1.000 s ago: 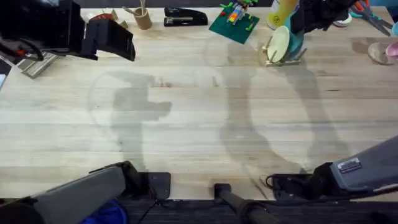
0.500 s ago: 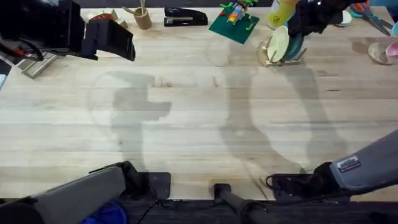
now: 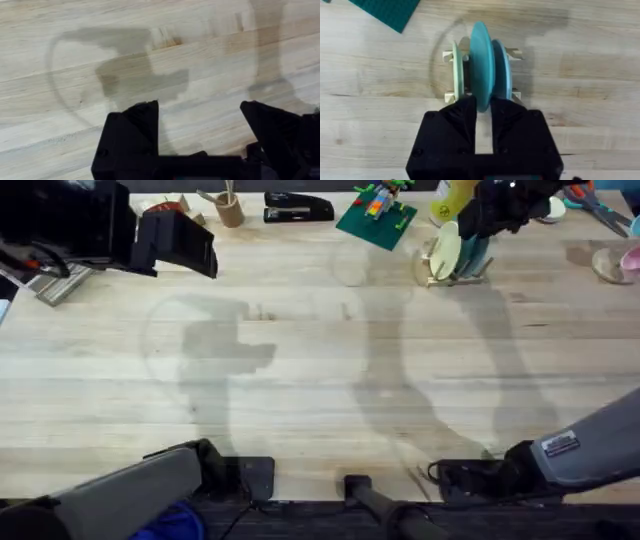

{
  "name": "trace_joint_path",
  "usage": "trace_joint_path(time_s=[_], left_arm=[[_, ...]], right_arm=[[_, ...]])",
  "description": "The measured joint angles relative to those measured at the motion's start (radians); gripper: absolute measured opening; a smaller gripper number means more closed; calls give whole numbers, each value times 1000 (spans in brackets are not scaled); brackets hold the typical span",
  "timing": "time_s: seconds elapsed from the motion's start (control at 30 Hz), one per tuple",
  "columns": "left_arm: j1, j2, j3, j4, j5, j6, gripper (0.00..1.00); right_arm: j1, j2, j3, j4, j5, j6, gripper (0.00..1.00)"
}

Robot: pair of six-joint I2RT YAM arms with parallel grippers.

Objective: Pick up the plates from the table one by one and place each into a slot on the dish rack.

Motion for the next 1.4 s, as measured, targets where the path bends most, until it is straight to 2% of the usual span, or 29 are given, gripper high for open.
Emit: trace_joint_path(time_s=[0.23, 0.8, 1.13, 1.4], left_arm=[[0, 0, 0, 0, 0, 0, 995], [0, 0, 0, 0, 0, 0, 994], [0, 0, 0, 0, 0, 0, 995], [0, 0, 0, 0, 0, 0, 995]], right_arm=[[0, 0, 0, 0, -3, 0, 220], [0, -34, 0, -8, -3, 0, 217], [0, -158, 0, -30, -3, 0, 226], [0, -310, 0, -31, -3, 0, 253]])
